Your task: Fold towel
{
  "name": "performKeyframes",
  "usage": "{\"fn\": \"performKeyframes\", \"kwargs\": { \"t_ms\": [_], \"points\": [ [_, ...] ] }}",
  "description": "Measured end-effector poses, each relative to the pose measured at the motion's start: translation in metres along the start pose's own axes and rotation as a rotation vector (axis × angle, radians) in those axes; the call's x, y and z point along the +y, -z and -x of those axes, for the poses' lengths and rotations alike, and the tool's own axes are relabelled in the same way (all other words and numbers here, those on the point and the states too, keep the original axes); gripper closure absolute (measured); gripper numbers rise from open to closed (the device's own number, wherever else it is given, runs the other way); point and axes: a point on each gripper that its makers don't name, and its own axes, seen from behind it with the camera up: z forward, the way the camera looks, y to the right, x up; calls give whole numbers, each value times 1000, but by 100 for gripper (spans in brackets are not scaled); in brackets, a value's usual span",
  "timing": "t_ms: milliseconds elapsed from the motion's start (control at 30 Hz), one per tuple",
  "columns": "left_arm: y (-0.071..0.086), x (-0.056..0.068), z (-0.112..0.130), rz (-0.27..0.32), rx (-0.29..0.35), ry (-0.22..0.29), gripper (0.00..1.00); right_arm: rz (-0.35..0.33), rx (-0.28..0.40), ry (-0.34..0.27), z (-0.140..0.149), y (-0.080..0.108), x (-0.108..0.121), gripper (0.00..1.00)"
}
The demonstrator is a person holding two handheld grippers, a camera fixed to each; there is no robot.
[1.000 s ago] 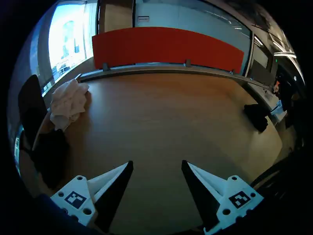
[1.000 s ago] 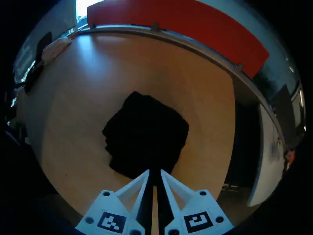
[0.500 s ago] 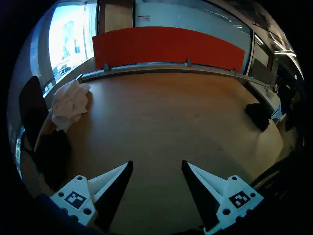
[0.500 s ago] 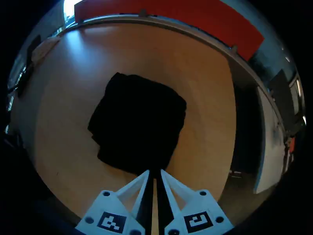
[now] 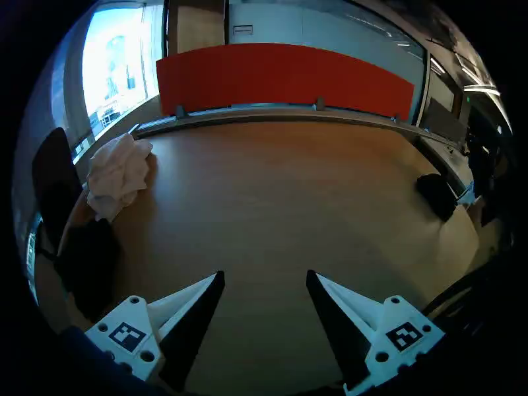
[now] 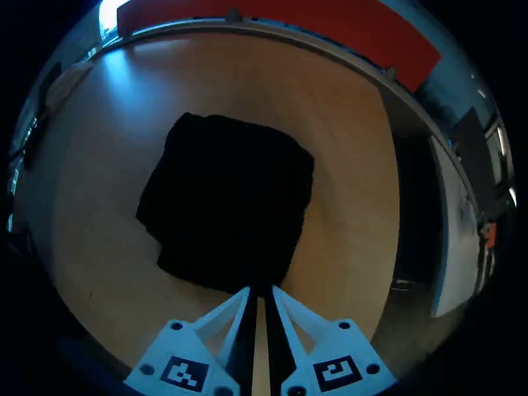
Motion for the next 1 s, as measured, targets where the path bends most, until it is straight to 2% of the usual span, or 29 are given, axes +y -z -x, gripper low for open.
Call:
{"fn": "performKeyframes", "kwargs": {
  "t_ms": [200, 400, 467, 600, 1000],
  "points": [
    [-3, 0, -2, 0, 2, 2, 8, 7, 20, -9, -1, 5, -3, 81],
    [-5, 1, -3, 4, 5, 9, 8, 12, 50, -28, -5, 12, -5, 41],
    [-7, 1, -4, 5, 4, 11, 8, 16, 63, -38, -8, 14, -4, 34],
    [-8, 2, -4, 7, 4, 10, 8, 26, 67, -51, -9, 17, 0, 32],
    [-9, 0, -6, 10, 7, 11, 8, 107, 17, -59, 4, 22, 22, 32]
  ]
}}
